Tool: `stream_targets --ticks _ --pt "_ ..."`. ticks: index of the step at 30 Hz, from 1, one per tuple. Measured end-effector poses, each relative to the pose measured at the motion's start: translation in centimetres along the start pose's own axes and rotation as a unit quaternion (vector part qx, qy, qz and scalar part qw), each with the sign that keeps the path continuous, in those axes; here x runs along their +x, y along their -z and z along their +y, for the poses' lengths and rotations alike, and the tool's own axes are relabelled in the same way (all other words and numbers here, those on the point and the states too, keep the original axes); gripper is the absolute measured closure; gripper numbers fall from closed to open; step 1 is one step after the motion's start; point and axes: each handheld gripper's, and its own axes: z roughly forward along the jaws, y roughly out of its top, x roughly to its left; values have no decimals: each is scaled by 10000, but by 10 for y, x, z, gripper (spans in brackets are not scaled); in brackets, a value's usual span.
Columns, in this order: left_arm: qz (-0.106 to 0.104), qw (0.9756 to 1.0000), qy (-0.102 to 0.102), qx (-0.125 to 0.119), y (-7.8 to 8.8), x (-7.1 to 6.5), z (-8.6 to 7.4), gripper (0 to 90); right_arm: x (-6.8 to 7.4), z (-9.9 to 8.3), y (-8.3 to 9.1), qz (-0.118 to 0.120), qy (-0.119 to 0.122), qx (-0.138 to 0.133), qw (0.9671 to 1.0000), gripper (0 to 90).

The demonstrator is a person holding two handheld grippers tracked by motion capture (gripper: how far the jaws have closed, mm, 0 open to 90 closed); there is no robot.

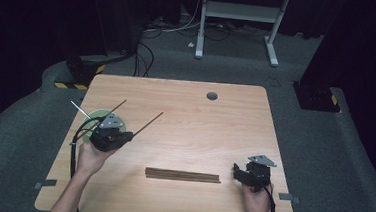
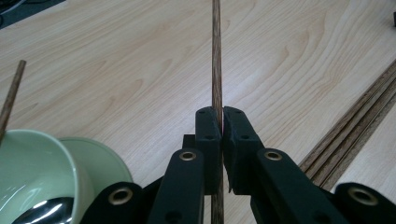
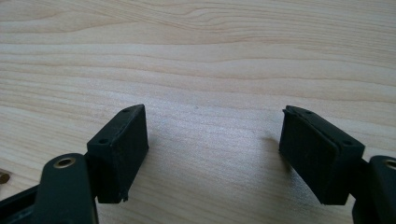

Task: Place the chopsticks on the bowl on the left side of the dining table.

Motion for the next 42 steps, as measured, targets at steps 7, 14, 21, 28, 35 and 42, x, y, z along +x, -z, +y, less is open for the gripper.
stream_targets --ticks 7,14,21,28,35,42 --pt "133 9998 97 -72 10 10 0 847 0 0 0 0 -1 -1 10000 232" --pt "254 9995 120 -129 21 20 1 847 0 0 0 -1 -1 0 10000 232" --pt "436 9990 45 -24 27 28 0 847 0 0 0 -1 0 0 10000 232" --pt "583 9983 -24 47 33 35 3 847 0 0 0 1 1 -1 10000 232" --pt "718 9974 22 44 38 44 6 847 0 0 0 0 0 0 10000 232" --pt "831 9965 49 84 40 54 7 847 0 0 0 0 10 -3 10000 232"
